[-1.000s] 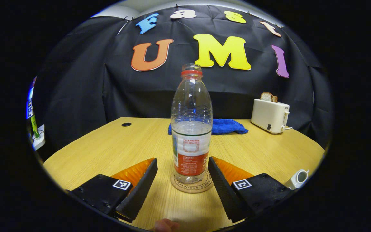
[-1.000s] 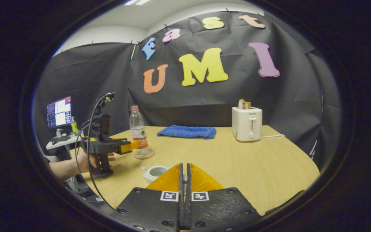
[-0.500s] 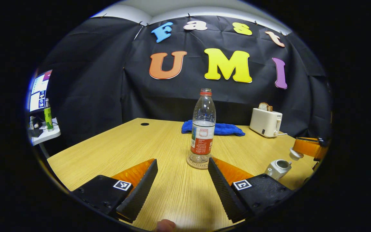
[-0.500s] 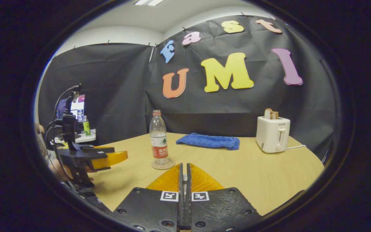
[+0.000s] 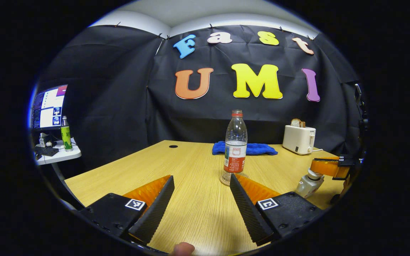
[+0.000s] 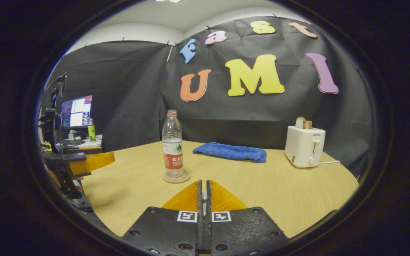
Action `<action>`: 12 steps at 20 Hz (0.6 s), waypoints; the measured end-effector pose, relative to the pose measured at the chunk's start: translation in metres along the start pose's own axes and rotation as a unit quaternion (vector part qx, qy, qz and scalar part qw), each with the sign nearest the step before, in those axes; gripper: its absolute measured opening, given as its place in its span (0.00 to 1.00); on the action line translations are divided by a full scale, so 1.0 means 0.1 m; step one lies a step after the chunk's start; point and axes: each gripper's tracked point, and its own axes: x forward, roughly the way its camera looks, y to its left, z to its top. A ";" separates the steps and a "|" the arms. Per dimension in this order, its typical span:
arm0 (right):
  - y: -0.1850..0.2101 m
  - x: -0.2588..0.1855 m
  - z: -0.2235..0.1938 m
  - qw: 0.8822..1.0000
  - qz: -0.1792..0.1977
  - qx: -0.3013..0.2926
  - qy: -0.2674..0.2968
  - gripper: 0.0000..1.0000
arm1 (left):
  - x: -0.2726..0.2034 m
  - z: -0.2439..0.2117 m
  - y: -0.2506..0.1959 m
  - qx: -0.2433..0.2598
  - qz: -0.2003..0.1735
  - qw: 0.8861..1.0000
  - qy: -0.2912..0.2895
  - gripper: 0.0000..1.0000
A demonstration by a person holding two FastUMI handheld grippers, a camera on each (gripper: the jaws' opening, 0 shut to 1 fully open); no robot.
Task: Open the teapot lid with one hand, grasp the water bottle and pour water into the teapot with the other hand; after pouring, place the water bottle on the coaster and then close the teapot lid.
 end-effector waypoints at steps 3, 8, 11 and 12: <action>-0.01 -0.01 -0.02 1.000 -0.001 0.005 -0.001 0.00 | 0.00 0.06 -0.05 0.006 -0.005 1.000 -0.010 0.98; -0.02 -0.03 -0.07 1.000 -0.008 -0.004 -0.008 0.00 | 0.01 0.08 -0.09 0.018 -0.004 1.000 -0.011 0.98; -0.04 -0.03 -0.12 1.000 -0.012 0.000 -0.002 0.00 | -0.01 0.14 -0.14 0.020 -0.011 1.000 -0.018 0.98; -0.03 -0.04 -0.10 1.000 -0.011 -0.001 -0.002 0.04 | -0.01 0.16 -0.16 0.024 -0.012 0.999 -0.020 0.98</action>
